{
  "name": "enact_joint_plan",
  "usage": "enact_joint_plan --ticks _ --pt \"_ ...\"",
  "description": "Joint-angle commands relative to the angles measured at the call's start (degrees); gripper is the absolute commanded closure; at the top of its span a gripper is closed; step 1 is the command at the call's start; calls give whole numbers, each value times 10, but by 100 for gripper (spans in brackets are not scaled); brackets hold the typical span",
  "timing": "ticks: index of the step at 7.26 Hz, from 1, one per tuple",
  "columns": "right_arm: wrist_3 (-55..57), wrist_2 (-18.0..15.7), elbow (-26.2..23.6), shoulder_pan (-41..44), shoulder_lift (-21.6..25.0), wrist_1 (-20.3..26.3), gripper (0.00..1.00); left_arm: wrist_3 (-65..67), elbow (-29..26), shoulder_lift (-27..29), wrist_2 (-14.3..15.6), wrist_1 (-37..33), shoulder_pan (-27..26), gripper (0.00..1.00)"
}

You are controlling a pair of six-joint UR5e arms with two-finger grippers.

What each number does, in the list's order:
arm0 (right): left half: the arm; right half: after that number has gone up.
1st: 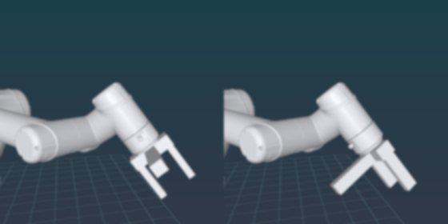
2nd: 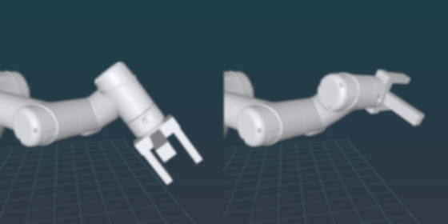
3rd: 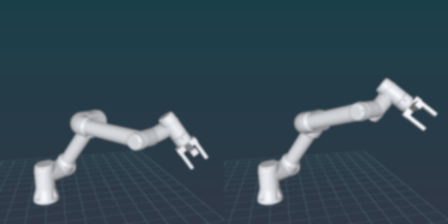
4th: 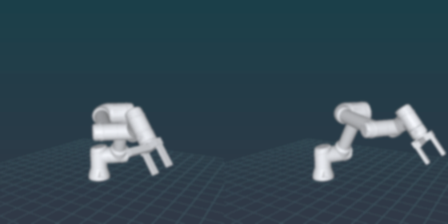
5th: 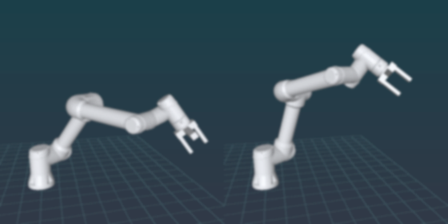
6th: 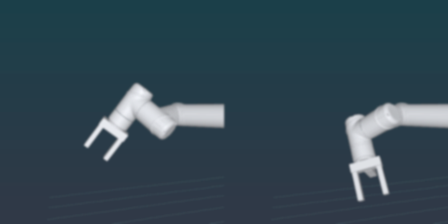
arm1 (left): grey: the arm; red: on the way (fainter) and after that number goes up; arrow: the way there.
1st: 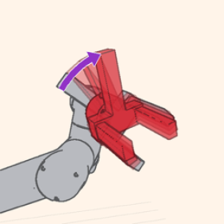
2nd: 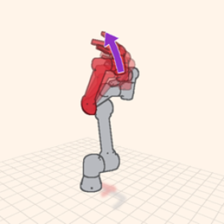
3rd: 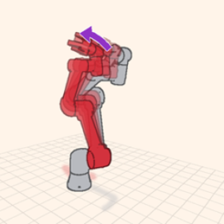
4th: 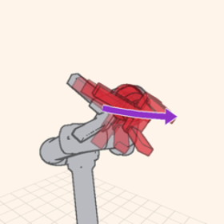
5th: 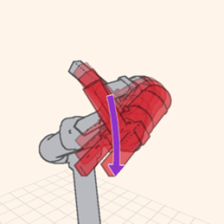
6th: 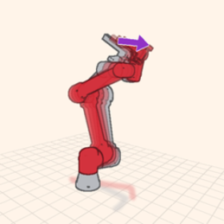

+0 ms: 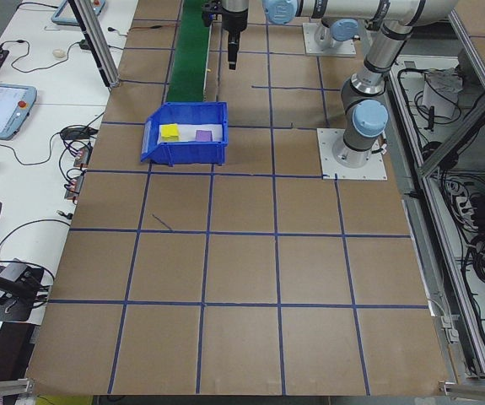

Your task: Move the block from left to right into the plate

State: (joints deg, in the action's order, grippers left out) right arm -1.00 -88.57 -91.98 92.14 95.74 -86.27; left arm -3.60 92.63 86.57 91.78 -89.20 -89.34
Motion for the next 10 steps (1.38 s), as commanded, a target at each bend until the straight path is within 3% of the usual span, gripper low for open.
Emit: enact_joint_plan --ticks 1,8,9,10 --pt "0 1 -7 2 -1 -1 0 0 1 0 0 -1 -3 0" --pt "-1 1 -22 1 0 -9 0 -30 2 9 2 -18 0 0" --pt "-1 1 -22 1 0 -10 0 -62 2 40 2 -12 20 0" --pt "-1 1 -22 1 0 -9 0 -62 -19 107 -5 39 53 0"
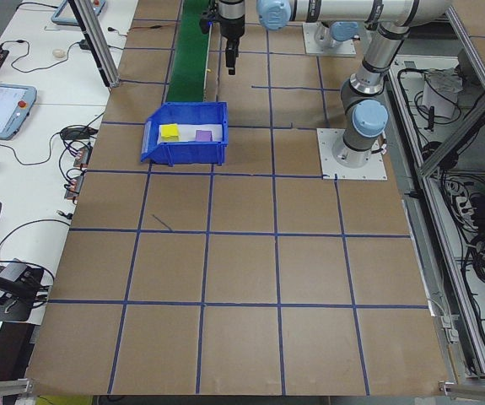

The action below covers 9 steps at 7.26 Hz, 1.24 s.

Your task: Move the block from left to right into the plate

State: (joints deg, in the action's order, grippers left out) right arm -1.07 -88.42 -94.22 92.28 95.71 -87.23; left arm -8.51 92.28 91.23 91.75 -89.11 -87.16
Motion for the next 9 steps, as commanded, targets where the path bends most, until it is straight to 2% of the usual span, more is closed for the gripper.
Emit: enact_joint_plan --ticks 1,5,9 --pt "0 0 0 0 0 0 0 -19 -9 117 -5 127 48 0" --pt "3 7 4 0 0 0 0 -65 14 200 0 190 78 0" --pt "0 -1 6 -3 -3 -8 0 -64 47 220 -1 243 78 0"
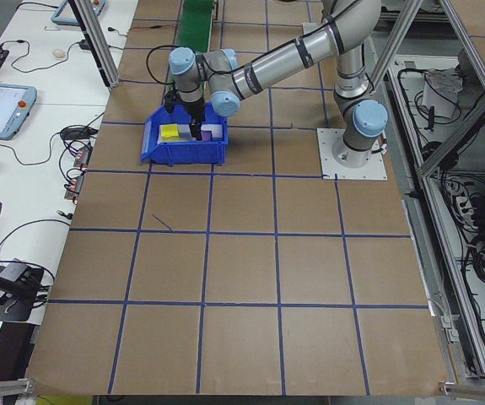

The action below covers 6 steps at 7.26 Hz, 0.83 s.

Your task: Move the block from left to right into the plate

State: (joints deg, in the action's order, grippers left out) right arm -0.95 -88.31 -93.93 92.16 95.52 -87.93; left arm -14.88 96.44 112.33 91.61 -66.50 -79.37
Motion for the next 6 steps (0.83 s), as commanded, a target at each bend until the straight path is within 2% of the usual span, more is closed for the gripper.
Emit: enact_joint_plan --ticks 1,2,3,4,5,6 --pt "-1 -1 3 -1 -1 0 0 -1 6 9 1 18 0 2" --pt "-2 -2 2 -1 -1 0 0 -1 7 12 1 18 0 5" --pt "-2 -2 2 -1 -1 -1 0 -2 9 15 -1 17 0 27" --pt "-2 -2 2 -1 1 0 0 -3 17 15 1 18 0 56" --pt "-2 -3 1 -1 1 0 0 -3 18 15 2 18 0 70" --pt "-2 -3 1 -1 1 0 0 5 15 12 2 17 0 77"
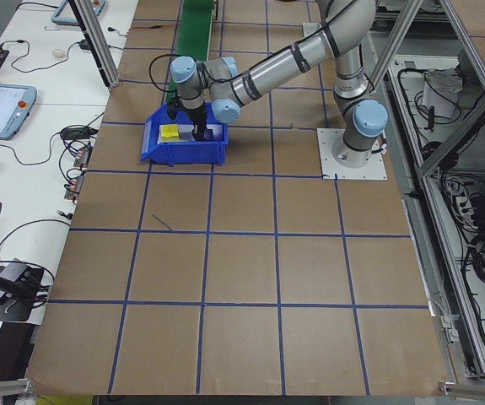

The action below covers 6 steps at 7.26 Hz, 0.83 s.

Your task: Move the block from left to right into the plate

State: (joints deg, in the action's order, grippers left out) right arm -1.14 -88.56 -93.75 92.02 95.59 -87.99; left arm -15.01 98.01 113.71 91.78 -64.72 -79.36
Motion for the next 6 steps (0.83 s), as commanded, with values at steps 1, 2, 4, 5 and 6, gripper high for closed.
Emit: enact_joint_plan --ticks 1,2,4,5,6 --pt "-1 0 -2 -1 0 0 0 39 -11 -9 -5 0 -1 82" --pt "-1 0 -2 0 0 0 0 66 -22 -26 -7 -7 -7 82" --pt "-1 0 -2 0 0 0 0 88 -56 -61 -13 -30 -39 81" --pt "-1 1 -3 0 0 0 0 97 -82 -64 -16 -27 -59 82" --pt "-1 1 -2 0 1 0 0 150 -111 -63 -48 -31 -72 81"
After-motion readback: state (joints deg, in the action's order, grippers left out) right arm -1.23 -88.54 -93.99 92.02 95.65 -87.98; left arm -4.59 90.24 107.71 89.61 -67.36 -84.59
